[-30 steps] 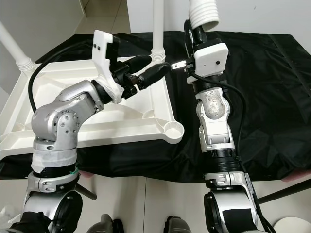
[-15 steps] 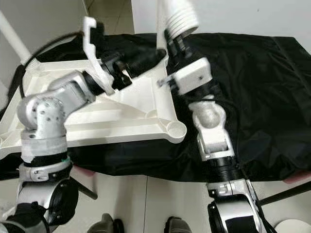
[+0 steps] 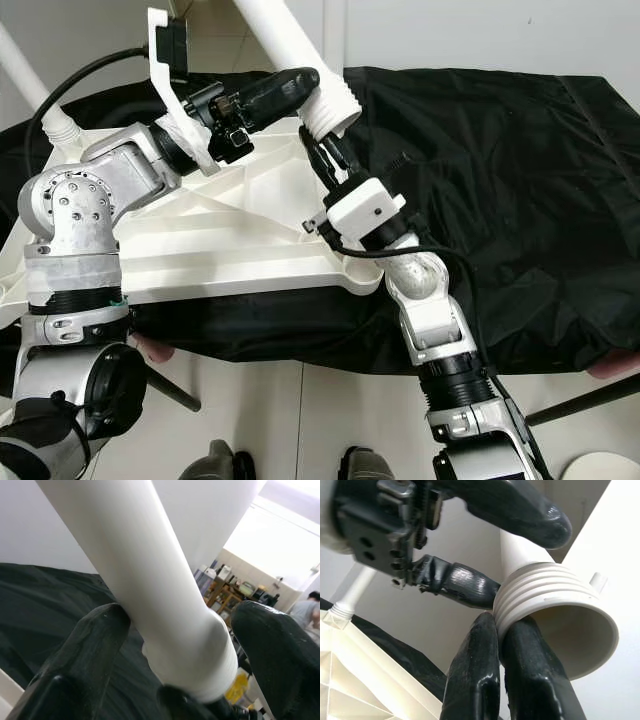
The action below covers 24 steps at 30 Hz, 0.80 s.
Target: Building children table
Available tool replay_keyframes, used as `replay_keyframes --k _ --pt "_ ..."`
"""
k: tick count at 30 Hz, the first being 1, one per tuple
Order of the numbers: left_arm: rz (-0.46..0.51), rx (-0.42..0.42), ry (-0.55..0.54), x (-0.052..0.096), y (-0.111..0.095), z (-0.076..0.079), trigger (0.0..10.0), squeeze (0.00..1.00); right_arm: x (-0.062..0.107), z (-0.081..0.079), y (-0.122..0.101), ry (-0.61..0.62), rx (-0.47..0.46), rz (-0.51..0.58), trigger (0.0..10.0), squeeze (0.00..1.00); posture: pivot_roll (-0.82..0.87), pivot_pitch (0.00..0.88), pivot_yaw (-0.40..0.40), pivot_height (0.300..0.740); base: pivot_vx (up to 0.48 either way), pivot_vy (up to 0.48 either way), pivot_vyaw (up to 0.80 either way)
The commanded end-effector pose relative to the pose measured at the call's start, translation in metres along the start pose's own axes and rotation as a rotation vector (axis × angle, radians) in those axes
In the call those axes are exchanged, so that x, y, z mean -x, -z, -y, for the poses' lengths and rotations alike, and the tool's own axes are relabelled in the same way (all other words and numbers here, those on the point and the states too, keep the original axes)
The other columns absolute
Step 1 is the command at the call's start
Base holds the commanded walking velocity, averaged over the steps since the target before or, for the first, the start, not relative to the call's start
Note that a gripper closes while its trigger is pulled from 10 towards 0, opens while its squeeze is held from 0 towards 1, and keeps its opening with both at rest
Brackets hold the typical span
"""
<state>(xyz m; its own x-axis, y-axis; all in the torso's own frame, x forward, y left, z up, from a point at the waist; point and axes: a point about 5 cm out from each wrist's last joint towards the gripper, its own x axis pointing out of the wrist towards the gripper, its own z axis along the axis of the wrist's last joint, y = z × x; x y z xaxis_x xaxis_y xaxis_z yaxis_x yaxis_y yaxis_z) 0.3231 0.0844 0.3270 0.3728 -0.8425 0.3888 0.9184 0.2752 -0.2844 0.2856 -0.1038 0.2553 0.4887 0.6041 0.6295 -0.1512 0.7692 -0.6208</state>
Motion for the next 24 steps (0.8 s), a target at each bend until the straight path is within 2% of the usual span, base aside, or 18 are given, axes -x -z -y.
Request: replay_keyframes --k 1,2,3,6,9,13,22,23,24 --pt "0.016 -0.014 0.067 -0.001 -0.007 0.005 10.0 0.0 0.0 -0.006 -0.008 -0.027 0.019 0.047 10.0 0.0 -0.11 0.095 0.081 0.74 0.0 0.0 0.0" --pt "0.022 -0.009 0.065 -0.002 -0.01 0.004 10.0 0.0 0.009 -0.011 -0.006 -0.029 0.046 0.038 10.0 0.0 -0.12 0.1 0.086 0.74 0.0 0.0 0.0" --pt "0.022 -0.009 0.065 -0.002 -0.01 0.004 10.0 0.0 0.009 -0.011 -0.006 -0.029 0.046 0.038 10.0 0.0 -0.12 0.1 0.086 0.74 0.0 0.0 0.0" --pt "0.041 0.011 0.052 -0.003 -0.019 -0.001 10.0 0.0 0.037 -0.021 -0.004 0.012 0.146 0.023 10.0 0.0 -0.12 0.107 0.095 0.74 0.0 0.0 0.0" --pt "0.048 0.016 0.051 -0.003 -0.02 -0.001 10.0 0.0 0.042 -0.023 -0.004 0.016 0.17 0.021 10.0 0.0 -0.12 0.107 0.095 0.74 0.0 0.0 0.0" --pt "0.064 0.056 0.028 -0.004 -0.032 -0.008 10.0 0.0 0.068 -0.031 -0.003 0.046 0.262 -0.01 10.0 0.0 -0.12 0.116 0.099 0.74 0.0 0.0 0.0" --pt "0.108 0.096 -0.004 -0.004 -0.047 -0.016 10.0 0.0 0.088 -0.043 -0.002 -0.034 0.327 -0.014 10.0 0.0 -0.11 0.12 0.107 0.74 0.0 0.0 0.0" --pt "0.111 0.117 -0.002 -0.005 -0.048 -0.017 4.2 0.0 0.094 -0.045 0.0 -0.055 0.341 -0.014 10.0 0.0 -0.11 0.123 0.11 0.74 0.0 0.0 0.0" --pt "0.111 0.117 -0.002 -0.005 -0.048 -0.017 4.2 0.0 0.094 -0.045 0.0 -0.055 0.341 -0.014 10.0 0.0 -0.11 0.123 0.11 0.74 0.0 0.0 0.0"
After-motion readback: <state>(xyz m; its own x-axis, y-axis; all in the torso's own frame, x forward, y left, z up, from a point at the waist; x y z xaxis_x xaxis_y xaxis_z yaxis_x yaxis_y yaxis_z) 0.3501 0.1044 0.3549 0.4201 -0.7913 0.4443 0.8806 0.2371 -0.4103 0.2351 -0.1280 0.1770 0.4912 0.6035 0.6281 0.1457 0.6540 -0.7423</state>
